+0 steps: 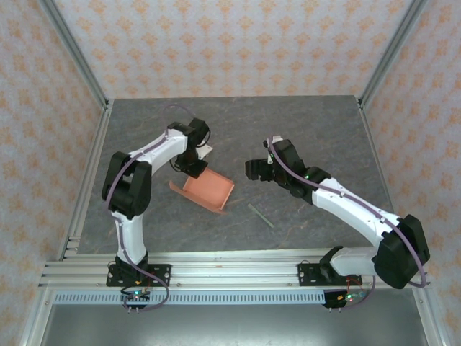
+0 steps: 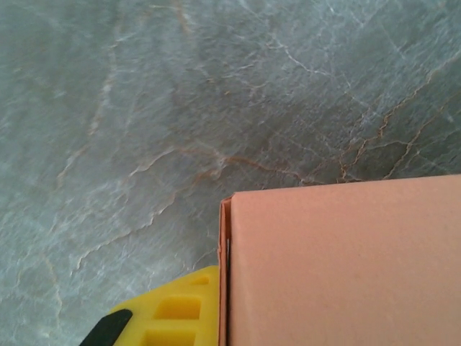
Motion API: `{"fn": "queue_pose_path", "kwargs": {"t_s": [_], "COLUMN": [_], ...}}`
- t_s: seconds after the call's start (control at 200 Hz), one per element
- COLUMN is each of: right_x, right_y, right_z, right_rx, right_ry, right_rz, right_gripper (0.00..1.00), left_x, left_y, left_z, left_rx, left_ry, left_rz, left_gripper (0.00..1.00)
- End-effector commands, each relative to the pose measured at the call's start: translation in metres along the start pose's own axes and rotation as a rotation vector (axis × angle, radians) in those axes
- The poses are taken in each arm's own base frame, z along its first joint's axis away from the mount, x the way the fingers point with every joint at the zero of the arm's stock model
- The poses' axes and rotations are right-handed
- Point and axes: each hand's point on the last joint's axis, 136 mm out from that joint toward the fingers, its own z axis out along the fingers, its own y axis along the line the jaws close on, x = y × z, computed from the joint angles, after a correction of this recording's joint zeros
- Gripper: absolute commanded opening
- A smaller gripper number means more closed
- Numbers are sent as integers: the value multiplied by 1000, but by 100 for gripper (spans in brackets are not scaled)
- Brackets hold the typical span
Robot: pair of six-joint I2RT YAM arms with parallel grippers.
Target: Fold the paper box
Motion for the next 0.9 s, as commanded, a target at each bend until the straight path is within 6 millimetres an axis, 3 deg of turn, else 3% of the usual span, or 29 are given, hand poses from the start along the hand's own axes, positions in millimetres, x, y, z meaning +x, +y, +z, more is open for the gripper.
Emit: {"fn": "queue_pose_path", "kwargs": {"t_s": [0.0,0.26,0.515,0.666,0.896], "right_x": [0,7,13,17,24], "right_y": [-8,-20,-25,-23,-15], "right_z": [-7,-5,0,2,9], "right_rx": [26,70,81,65,20], "right_ry": [-22,-24,-20,-13,26], "right_rz": [23,30,43,49,62], "right_gripper": [86,85,86,85,86], "left_x": [10,-8,-40,-48,-63], "left_y": [-11,-16,-45,-49,-55], "left_z": [-8,4,3,0,-22], "left_rx": [52,3,62,80,97], "left_ry": [103,240,207,195,107], "left_rz": [129,236,315,333,350], "left_gripper": [0,2,10,20,41]}}
